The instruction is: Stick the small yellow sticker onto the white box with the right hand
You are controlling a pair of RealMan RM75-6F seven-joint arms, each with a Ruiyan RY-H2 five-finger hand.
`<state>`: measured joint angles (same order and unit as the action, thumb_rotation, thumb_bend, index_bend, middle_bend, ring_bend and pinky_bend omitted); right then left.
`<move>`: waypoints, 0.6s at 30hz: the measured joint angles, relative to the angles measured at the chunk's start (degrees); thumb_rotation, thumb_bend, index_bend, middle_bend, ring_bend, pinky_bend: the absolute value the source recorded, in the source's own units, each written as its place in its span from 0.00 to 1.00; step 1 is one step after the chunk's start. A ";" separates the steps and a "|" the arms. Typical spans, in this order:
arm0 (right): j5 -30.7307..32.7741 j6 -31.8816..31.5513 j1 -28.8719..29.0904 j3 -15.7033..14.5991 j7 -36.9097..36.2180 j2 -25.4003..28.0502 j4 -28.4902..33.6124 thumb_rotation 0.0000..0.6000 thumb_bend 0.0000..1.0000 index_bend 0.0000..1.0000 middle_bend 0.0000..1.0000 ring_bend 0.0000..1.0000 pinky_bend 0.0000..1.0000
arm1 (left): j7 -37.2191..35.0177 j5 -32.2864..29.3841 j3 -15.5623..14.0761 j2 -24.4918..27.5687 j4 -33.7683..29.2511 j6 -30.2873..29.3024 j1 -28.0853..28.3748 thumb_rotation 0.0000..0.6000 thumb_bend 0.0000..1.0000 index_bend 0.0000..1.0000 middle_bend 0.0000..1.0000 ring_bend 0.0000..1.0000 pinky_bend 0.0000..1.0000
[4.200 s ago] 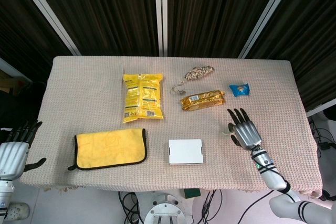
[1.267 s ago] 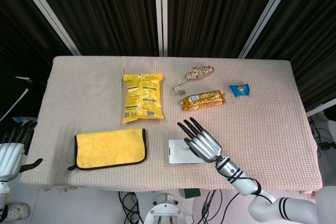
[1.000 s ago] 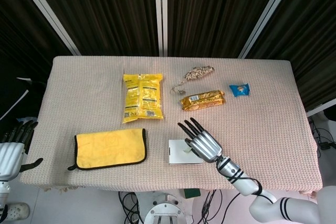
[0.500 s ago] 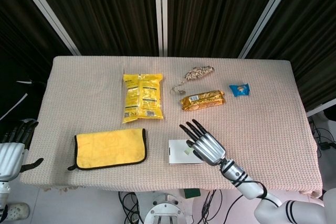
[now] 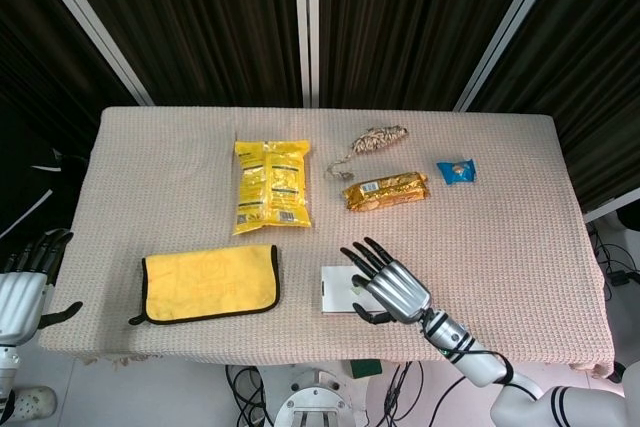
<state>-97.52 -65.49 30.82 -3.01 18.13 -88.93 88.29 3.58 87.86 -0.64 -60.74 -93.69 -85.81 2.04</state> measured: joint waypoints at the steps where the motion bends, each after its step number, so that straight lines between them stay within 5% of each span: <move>1: -0.12 0.00 0.01 -0.04 -0.10 0.00 -0.02 0.35 0.53 0.43 0.00 0.00 0.00 | -0.04 -0.01 0.00 -0.02 0.04 0.02 0.00 1.00 0.00 0.09 0.07 0.03 0.13; 18: 0.50 2.25 0.33 -0.46 -0.11 -1.60 -1.42 0.35 0.57 0.43 0.00 0.00 0.00 | -0.69 -0.13 -0.01 -0.02 0.52 -0.17 -0.23 1.00 0.00 0.09 0.07 0.03 0.13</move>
<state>-97.02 -63.23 31.15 -3.47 18.02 -90.54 86.87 2.89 87.73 -0.65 -60.77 -93.17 -85.98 1.81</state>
